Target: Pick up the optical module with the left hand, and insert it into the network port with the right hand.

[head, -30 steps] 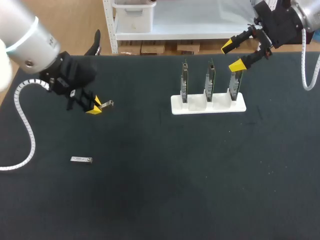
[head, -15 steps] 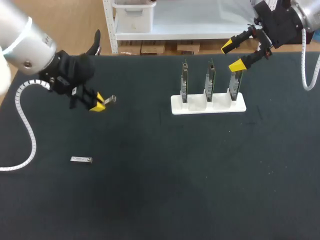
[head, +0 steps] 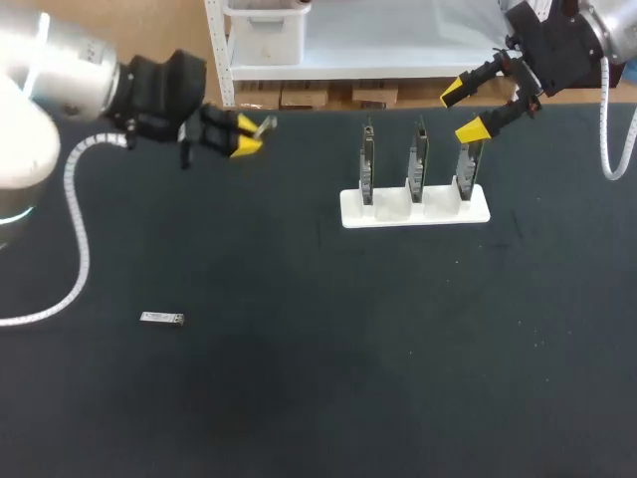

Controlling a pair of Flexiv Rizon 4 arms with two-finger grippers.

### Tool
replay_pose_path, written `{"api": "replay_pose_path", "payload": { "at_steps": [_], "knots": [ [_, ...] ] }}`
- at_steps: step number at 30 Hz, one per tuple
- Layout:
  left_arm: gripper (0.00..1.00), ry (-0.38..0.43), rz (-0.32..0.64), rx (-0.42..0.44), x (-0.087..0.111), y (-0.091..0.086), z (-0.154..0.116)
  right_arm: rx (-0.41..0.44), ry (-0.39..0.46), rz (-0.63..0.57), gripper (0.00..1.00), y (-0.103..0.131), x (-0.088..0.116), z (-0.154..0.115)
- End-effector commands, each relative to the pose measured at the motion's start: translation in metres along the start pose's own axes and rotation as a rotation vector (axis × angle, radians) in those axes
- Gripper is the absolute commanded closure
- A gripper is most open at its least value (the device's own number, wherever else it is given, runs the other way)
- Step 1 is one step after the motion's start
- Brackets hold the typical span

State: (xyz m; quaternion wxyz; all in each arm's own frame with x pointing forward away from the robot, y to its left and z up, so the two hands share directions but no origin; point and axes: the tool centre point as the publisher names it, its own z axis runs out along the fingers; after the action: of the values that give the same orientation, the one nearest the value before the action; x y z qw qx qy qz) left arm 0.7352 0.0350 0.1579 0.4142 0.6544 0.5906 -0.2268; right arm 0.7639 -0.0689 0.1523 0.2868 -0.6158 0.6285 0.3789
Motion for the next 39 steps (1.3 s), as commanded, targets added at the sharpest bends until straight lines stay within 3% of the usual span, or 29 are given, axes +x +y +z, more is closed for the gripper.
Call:
{"api": "replay_pose_path", "payload": {
  "at_steps": [1, 15, 21, 30, 39],
  "knots": [
    [1.0, -0.114, 0.009, 0.031, -0.008, 0.018, 0.02, 0.002, 0.0, 0.0, 0.0, 0.001, 0.0, 0.0],
    [1.0, -0.108, 0.008, 0.049, -0.01, 0.018, 0.025, 0.002, 0.0, 0.0, 0.0, 0.001, 0.0, 0.0],
    [1.0, -0.192, -0.004, 0.018, -0.025, 0.021, 0.036, 0.002, 0.0, 0.0, 0.0, 0.001, 0.0, 0.0],
    [1.0, -0.274, 0.029, 0.098, -0.063, 0.028, 0.059, 0.002, 0.0, 0.0, 0.0, 0.001, 0.0, 0.0],
    [1.0, -0.38, -0.015, 0.118, -0.076, 0.036, 0.069, 0.002, 0.0, 0.0, 0.0, 0.001, 0.0, 0.0]
  ]
}}
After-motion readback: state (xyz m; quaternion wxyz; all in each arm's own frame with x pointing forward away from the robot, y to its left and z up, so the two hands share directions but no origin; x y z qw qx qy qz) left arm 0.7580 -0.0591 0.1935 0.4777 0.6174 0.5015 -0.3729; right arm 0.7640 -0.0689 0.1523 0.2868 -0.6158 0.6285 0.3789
